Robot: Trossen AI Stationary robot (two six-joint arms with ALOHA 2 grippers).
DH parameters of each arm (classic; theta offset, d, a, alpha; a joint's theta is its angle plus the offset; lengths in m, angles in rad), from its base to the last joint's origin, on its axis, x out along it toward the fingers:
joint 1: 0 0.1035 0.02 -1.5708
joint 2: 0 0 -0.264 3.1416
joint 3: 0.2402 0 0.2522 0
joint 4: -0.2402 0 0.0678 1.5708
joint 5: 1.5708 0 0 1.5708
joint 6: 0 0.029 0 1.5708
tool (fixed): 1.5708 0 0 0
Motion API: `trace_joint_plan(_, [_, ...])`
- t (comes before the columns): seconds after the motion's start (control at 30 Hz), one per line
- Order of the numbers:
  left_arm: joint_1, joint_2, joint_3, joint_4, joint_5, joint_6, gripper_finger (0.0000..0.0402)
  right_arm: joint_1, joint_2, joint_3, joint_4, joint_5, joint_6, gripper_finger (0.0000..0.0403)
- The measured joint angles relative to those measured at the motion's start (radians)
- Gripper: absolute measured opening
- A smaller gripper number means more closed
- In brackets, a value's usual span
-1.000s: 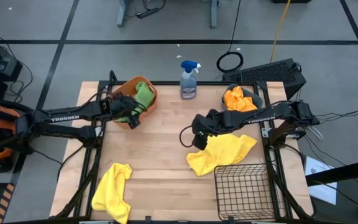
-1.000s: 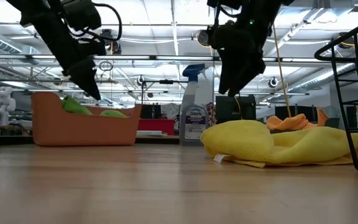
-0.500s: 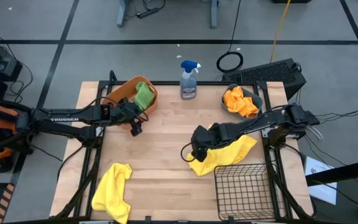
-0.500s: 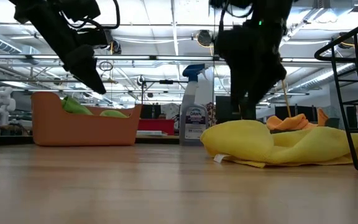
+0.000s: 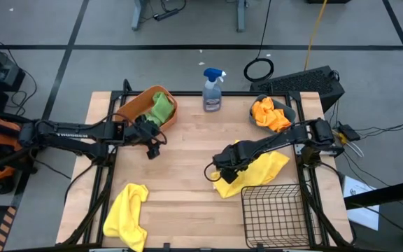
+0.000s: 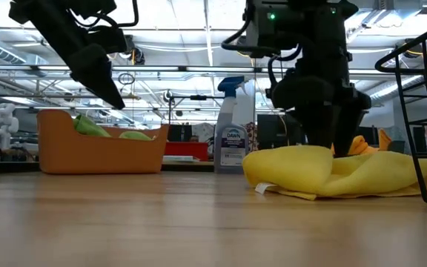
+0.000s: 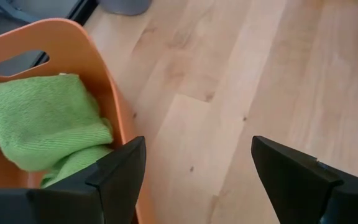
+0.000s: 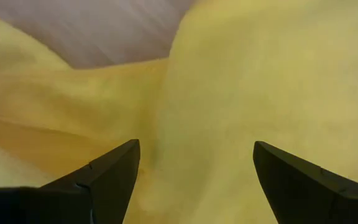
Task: Sort microfiber towel by color & place in baskets
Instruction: Put the right yellow microfiber towel into the wire basket
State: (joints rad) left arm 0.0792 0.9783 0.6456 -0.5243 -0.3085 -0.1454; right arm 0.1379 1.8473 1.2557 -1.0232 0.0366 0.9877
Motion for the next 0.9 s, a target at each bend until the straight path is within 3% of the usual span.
trace_joint_plan(0.3, [-0.032, 0.000, 0.000, 0.000, -0.001, 0.002, 0.0297, 0.001, 0.000, 0.008, -0.010, -0.014, 0.021, 0.0306])
trace_joint_plan(0.67, [-0.036, 0.000, 0.000, -0.001, -0.002, 0.006, 0.0297, 0.010, -0.074, 0.039, -0.015, -0.016, -0.087, 0.0306])
trace_joint_plan(0.9, [-0.036, 0.000, 0.000, -0.002, -0.003, 0.032, 0.0297, 0.035, -0.037, 0.045, -0.032, -0.030, -0.139, 0.0308])
